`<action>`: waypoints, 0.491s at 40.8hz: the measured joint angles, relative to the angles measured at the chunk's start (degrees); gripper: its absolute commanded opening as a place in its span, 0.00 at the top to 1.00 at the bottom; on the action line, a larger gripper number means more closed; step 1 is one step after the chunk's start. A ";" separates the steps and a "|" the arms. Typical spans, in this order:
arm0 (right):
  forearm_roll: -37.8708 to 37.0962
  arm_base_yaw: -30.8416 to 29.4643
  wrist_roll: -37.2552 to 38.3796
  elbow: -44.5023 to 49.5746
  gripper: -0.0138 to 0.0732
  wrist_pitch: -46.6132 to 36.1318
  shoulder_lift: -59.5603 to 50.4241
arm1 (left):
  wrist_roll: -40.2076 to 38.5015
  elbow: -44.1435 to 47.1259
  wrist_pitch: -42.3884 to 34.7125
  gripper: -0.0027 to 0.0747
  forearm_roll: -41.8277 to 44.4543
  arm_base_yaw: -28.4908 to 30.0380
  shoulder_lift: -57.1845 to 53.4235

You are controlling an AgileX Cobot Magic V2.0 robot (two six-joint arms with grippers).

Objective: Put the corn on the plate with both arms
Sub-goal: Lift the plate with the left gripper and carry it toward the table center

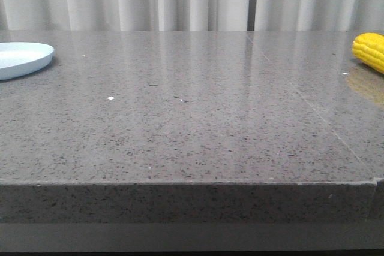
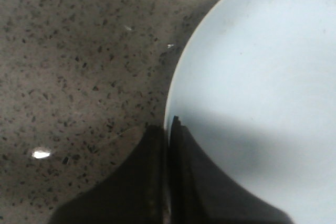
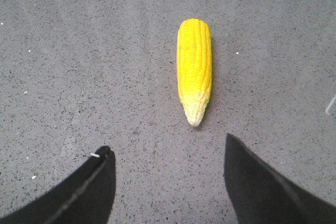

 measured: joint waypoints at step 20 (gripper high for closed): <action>0.00 0.00 0.00 0.00 0.29 0.00 0.00 | 1.41 -9.53 10.57 0.99 -7.41 -10.47 -2.92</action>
